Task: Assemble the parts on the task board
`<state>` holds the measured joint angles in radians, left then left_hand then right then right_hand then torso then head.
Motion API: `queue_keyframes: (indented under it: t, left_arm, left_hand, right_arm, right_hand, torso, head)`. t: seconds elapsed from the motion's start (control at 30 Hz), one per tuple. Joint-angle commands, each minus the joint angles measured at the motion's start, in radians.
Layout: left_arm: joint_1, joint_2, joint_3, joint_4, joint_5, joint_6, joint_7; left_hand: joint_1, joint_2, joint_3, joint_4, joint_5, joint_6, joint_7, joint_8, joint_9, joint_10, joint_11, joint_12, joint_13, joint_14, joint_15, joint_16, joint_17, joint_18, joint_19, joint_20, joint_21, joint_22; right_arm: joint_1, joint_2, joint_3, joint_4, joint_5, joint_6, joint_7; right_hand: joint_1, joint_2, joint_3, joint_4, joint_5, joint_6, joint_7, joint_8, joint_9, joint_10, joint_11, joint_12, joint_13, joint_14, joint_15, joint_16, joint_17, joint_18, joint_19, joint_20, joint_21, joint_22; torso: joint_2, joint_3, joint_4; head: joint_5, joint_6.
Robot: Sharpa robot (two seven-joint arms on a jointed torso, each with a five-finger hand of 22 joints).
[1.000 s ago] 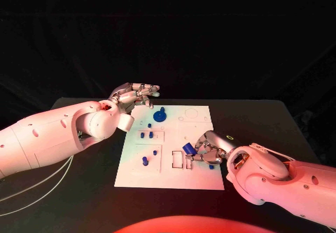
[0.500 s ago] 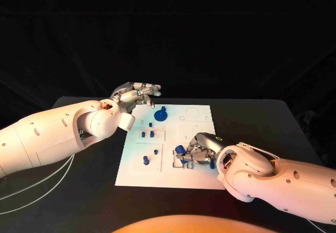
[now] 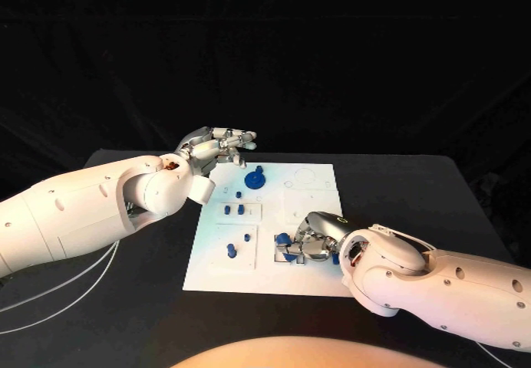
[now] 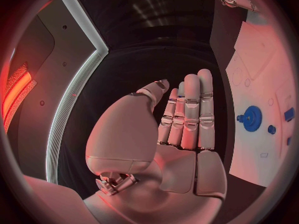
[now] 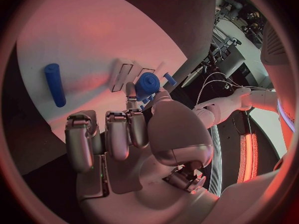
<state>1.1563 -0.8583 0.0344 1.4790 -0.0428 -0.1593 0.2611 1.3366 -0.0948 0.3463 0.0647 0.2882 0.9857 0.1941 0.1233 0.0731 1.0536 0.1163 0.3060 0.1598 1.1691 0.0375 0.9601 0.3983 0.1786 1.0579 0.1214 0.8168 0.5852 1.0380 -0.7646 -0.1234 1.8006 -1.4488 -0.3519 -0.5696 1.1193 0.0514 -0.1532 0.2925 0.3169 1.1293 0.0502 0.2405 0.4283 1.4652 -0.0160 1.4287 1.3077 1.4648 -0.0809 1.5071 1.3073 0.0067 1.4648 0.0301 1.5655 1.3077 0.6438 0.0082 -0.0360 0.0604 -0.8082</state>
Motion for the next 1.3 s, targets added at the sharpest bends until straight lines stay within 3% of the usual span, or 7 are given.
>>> queue_keyframes:
  t: [0.03, 0.23, 0.3, 0.67, 0.77, 0.97, 1.3]
  left_arm:
    - [0.001, 0.001, 0.001, 0.003, 0.004, 0.016, 0.006]
    - [0.001, 0.000, 0.001, 0.003, 0.004, 0.016, 0.005]
    - [0.001, 0.000, 0.001, 0.003, 0.004, 0.016, 0.004]
    - [0.001, 0.001, 0.001, 0.002, 0.004, 0.014, -0.007]
    - [0.001, 0.000, 0.001, 0.002, 0.004, 0.014, -0.009]
    - [0.001, 0.000, 0.001, 0.002, 0.004, 0.014, -0.009]
    - [0.001, 0.002, 0.000, 0.000, 0.004, 0.014, -0.010]
  left_hand:
    - [-0.005, 0.003, -0.002, 0.004, -0.001, -0.007, -0.001, 0.004, 0.000, -0.005, 0.000, 0.003, 0.001, -0.007, -0.001, 0.002, -0.001, 0.006, 0.007, 0.004, -0.005, -0.001]
    - [-0.005, 0.003, -0.002, 0.004, -0.001, -0.007, -0.001, 0.004, 0.000, -0.005, 0.000, 0.003, 0.001, -0.007, -0.001, 0.002, -0.001, 0.006, 0.007, 0.004, -0.005, -0.001]
    - [-0.005, 0.003, -0.002, 0.004, -0.001, -0.007, -0.001, 0.004, 0.000, -0.005, 0.000, 0.003, 0.001, -0.007, -0.001, 0.002, -0.001, 0.006, 0.007, 0.004, -0.005, -0.001]
    - [-0.004, 0.005, -0.001, 0.004, 0.000, -0.007, -0.001, 0.004, 0.000, -0.006, 0.000, 0.004, 0.001, -0.007, -0.001, 0.002, -0.002, 0.006, 0.007, 0.004, -0.005, -0.002]
    - [-0.003, 0.005, -0.001, 0.004, 0.000, -0.007, -0.001, 0.004, 0.000, -0.006, 0.000, 0.004, 0.001, -0.007, -0.001, 0.003, -0.002, 0.006, 0.007, 0.004, -0.006, -0.002]
    - [-0.003, 0.005, -0.001, 0.004, 0.000, -0.007, -0.001, 0.004, 0.000, -0.006, 0.000, 0.004, 0.001, -0.007, -0.001, 0.003, -0.002, 0.006, 0.007, 0.004, -0.006, -0.002]
    - [-0.001, 0.006, -0.001, 0.003, 0.000, -0.007, -0.001, 0.005, 0.000, -0.007, 0.000, 0.005, 0.001, -0.008, -0.001, 0.003, -0.002, 0.006, 0.007, 0.004, -0.006, -0.002]
  right_arm:
    - [-0.001, 0.005, 0.000, -0.006, -0.005, 0.023, -0.007]
    - [-0.002, 0.013, 0.000, -0.015, -0.007, 0.023, -0.008]
    - [-0.002, 0.014, 0.000, -0.017, -0.007, 0.019, -0.006]
    - [-0.003, 0.006, 0.000, -0.006, -0.025, -0.028, 0.007]
    - [-0.005, -0.005, 0.000, 0.005, -0.029, -0.036, 0.016]
    - [-0.008, -0.027, 0.000, 0.031, -0.033, -0.038, 0.032]
    - [-0.009, -0.027, 0.000, 0.028, -0.036, -0.028, 0.038]
  right_hand:
    - [-0.013, 0.007, -0.015, -0.001, -0.027, 0.003, -0.002, 0.005, 0.008, 0.030, -0.009, -0.004, 0.138, 0.083, -0.007, 0.004, 0.145, -0.007, 0.106, -0.008, 0.005, 0.263]
    - [-0.098, 0.022, -0.087, -0.004, -0.235, -0.004, -0.003, 0.006, 0.030, 0.027, -0.007, -0.015, 0.135, 0.082, -0.007, 0.000, 0.140, -0.007, 0.106, -0.008, 0.005, 0.263]
    - [-0.122, 0.014, -0.107, 0.001, -0.266, -0.008, 0.000, 0.004, 0.033, 0.024, -0.007, -0.022, 0.131, 0.081, -0.006, -0.002, 0.136, -0.007, 0.106, -0.008, 0.005, 0.263]
    - [-0.159, 0.035, -0.135, -0.002, -0.251, -0.018, 0.004, 0.002, 0.045, 0.007, -0.003, -0.055, 0.110, 0.078, -0.002, -0.009, 0.125, -0.007, 0.106, -0.004, 0.005, 0.263]
    - [-0.121, 0.064, -0.128, -0.005, -0.219, -0.019, 0.003, 0.003, 0.054, 0.012, -0.003, -0.051, 0.116, 0.079, -0.002, -0.008, 0.129, -0.007, 0.106, -0.004, 0.005, 0.263]
    - [0.008, 0.057, -0.111, -0.057, -0.135, -0.016, 0.000, 0.007, 0.068, 0.018, -0.007, -0.043, 0.126, 0.081, -0.005, -0.005, 0.135, -0.007, 0.106, -0.006, 0.005, 0.263]
    - [0.098, 0.051, -0.093, -0.106, -0.137, -0.019, 0.000, 0.007, 0.078, 0.019, -0.007, -0.045, 0.128, 0.081, -0.005, -0.005, 0.136, -0.007, 0.106, -0.007, 0.005, 0.263]
  torso:
    - [-0.001, 0.0004, 0.0006]
    - [-0.001, -0.0004, 0.0001]
    - [-0.001, -0.0006, 0.0002]
    - [-0.001, -0.0001, 0.0006]
    - [-0.002, -0.0006, -0.0006]
    - [-0.001, 0.0004, 0.0001]
    - [-0.001, 0.0000, 0.0007]
  head:
    - [0.000, -0.001]
    - [0.001, -0.001]
    - [0.001, -0.001]
    - [-0.002, 0.001]
    - [-0.002, 0.003]
    - [-0.002, 0.003]
    - [-0.002, 0.004]
